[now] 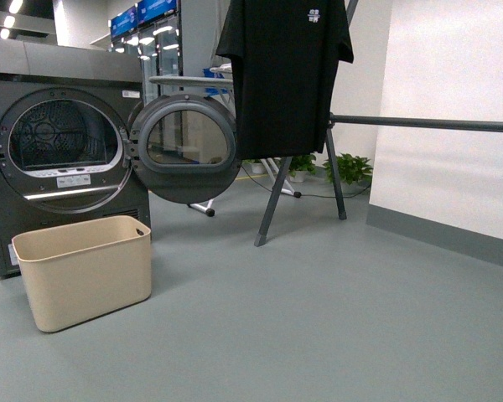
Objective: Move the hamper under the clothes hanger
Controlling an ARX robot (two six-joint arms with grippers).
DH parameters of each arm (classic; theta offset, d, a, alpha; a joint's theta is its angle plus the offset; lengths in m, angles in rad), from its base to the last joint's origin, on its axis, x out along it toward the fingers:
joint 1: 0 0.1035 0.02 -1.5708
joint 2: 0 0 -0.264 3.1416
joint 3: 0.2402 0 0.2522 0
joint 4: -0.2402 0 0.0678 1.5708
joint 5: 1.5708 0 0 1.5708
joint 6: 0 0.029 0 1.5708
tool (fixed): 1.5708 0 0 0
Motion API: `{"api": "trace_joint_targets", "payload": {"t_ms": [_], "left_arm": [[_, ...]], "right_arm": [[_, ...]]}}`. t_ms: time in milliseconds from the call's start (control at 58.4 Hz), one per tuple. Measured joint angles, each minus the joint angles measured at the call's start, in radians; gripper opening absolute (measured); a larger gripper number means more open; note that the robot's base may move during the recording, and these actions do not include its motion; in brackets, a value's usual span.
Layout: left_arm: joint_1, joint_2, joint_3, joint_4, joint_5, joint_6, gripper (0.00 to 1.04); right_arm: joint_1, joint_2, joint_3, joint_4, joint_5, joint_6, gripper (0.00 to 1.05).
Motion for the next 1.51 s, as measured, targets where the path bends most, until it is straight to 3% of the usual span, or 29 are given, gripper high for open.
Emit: {"api": "trace_joint_targets", "payload": {"t_ms": [1507], "left_arm": [[0.000,0.000,0.000,0.000,0.000,0.000,0.98]], "right_arm": [[0.000,0.000,0.000,0.000,0.000,0.000,0.97]]}}
